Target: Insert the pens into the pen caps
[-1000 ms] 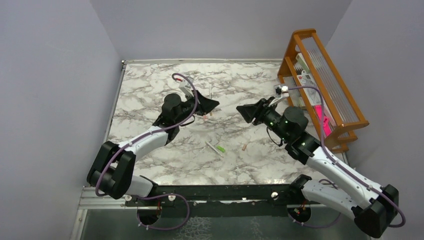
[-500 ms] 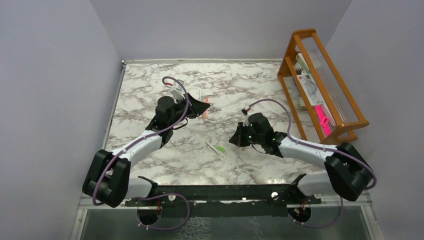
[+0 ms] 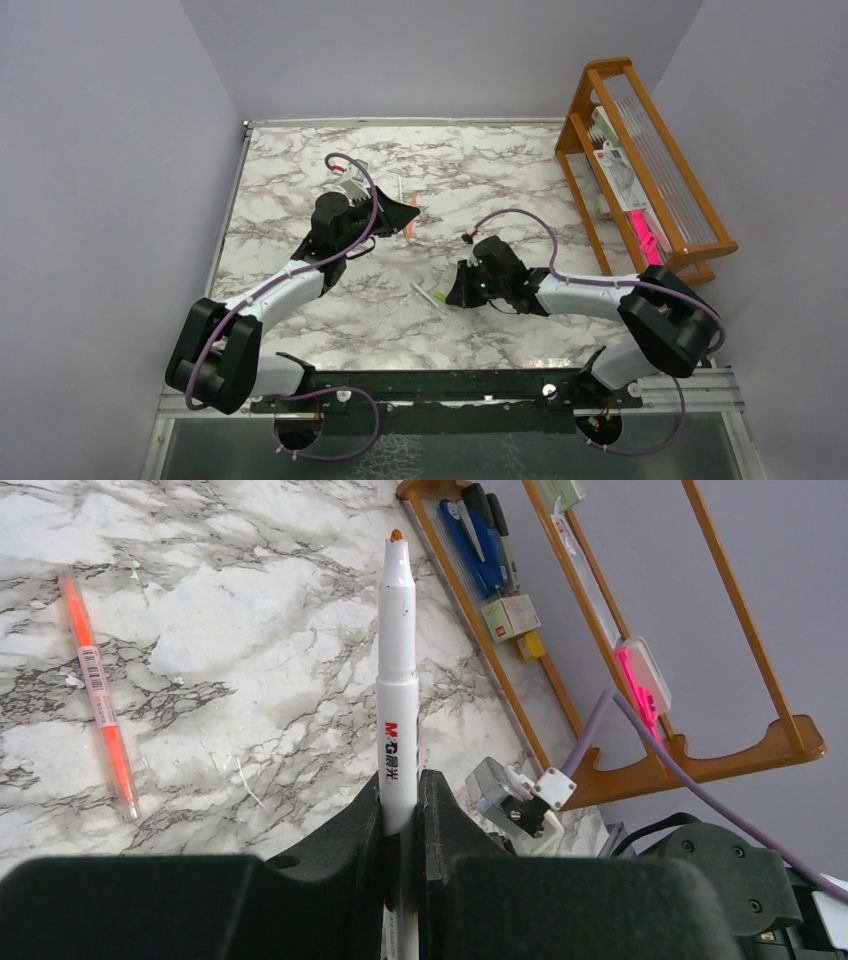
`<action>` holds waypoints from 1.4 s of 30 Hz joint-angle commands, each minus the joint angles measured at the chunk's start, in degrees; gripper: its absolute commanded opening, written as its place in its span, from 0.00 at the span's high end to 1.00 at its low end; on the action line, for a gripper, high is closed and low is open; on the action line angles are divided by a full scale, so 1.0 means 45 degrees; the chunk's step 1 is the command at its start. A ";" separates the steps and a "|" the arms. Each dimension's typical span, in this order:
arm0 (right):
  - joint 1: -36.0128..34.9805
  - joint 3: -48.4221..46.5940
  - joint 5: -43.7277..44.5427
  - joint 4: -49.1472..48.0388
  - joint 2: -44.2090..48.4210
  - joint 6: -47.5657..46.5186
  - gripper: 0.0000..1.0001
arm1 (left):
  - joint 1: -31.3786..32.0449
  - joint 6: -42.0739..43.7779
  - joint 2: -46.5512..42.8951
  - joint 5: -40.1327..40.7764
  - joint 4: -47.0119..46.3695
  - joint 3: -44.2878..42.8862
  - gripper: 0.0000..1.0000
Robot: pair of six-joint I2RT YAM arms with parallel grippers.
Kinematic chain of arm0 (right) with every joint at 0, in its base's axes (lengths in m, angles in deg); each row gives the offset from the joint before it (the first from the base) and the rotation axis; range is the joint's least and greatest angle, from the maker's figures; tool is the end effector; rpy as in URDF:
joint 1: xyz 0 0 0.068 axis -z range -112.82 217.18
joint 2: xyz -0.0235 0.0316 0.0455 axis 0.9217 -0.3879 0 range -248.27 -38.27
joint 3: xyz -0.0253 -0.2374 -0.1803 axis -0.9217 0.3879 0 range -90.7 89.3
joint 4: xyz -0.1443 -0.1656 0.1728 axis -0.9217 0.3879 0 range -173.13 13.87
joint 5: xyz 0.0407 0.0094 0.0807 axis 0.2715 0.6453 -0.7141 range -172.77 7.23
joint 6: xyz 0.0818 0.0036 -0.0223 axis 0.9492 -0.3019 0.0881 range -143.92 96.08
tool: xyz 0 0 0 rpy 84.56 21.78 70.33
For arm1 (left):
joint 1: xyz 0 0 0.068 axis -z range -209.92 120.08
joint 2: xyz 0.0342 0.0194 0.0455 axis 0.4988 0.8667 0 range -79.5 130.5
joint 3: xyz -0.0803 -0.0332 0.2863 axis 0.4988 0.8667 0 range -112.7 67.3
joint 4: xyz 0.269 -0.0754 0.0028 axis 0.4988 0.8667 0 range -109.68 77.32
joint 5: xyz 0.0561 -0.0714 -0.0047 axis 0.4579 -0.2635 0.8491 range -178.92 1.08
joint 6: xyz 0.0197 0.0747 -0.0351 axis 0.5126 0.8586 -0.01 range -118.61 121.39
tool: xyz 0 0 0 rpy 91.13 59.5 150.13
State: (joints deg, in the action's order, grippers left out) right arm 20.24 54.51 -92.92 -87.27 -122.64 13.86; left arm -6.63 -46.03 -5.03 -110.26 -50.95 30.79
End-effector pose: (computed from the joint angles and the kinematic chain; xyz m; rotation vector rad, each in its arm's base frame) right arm 0.2033 0.2369 0.1361 -0.2951 2.5286 0.8692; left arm 0.2920 -0.1553 0.2622 -0.0818 1.8369 -1.2121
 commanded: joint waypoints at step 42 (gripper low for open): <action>-0.1150 -0.2512 0.3310 0.2358 -0.1100 -0.0488 0.72 | -0.0314 0.0244 0.0344 -0.0379 0.0327 -0.0361 1.00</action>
State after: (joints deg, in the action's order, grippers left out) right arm 17.29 45.90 -83.87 -80.98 -128.15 10.34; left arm -7.70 -45.51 -3.67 -110.55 -48.61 30.76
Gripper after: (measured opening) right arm 0.350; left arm 0.129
